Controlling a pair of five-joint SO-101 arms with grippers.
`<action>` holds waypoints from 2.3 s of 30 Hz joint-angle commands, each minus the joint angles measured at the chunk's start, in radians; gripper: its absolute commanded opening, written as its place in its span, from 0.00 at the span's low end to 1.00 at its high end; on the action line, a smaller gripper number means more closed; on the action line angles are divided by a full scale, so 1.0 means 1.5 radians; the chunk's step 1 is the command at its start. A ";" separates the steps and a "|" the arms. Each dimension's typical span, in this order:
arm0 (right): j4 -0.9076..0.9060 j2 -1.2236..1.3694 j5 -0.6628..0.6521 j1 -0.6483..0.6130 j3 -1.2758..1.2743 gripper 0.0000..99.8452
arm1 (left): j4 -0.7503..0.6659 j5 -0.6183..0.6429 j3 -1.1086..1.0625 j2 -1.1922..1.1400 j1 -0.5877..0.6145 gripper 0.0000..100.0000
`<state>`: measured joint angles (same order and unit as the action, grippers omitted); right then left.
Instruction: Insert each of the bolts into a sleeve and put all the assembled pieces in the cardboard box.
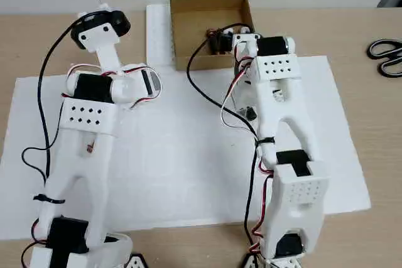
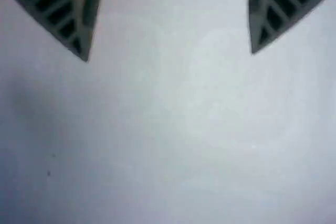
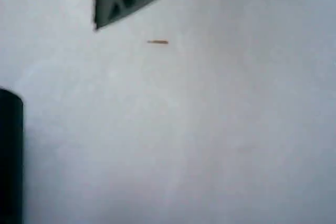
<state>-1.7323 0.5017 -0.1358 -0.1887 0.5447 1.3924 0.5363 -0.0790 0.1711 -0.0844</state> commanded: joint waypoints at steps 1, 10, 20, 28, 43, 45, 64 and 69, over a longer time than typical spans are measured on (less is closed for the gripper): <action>0.009 0.011 -0.024 0.012 0.001 0.20 | 0.002 0.005 0.028 0.009 0.001 0.19; 0.080 0.077 -0.029 0.015 0.002 0.20 | 0.002 0.005 0.028 0.009 0.001 0.19; 0.130 0.110 -0.073 0.014 0.003 0.10 | 0.002 0.005 0.028 0.009 0.001 0.19; 0.137 0.126 -0.081 0.014 0.003 0.09 | 0.001 0.005 0.028 0.009 0.001 0.19; 0.140 0.208 -0.080 0.011 0.003 0.09 | 0.000 0.005 0.028 0.009 0.001 0.19; 0.140 0.210 -0.080 0.011 0.003 0.09 | -0.001 0.005 0.028 0.009 0.001 0.19; 0.092 0.085 -0.073 -0.010 0.004 0.00 | 0.000 0.003 0.028 0.009 0.001 0.10; 0.027 -0.032 -0.025 -0.050 0.004 0.00 | -0.023 0.002 0.029 0.009 0.000 0.04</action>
<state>-1.6326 0.6030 -0.2079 -0.2286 0.5447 1.3909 0.5363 -0.0790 0.1711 -0.0844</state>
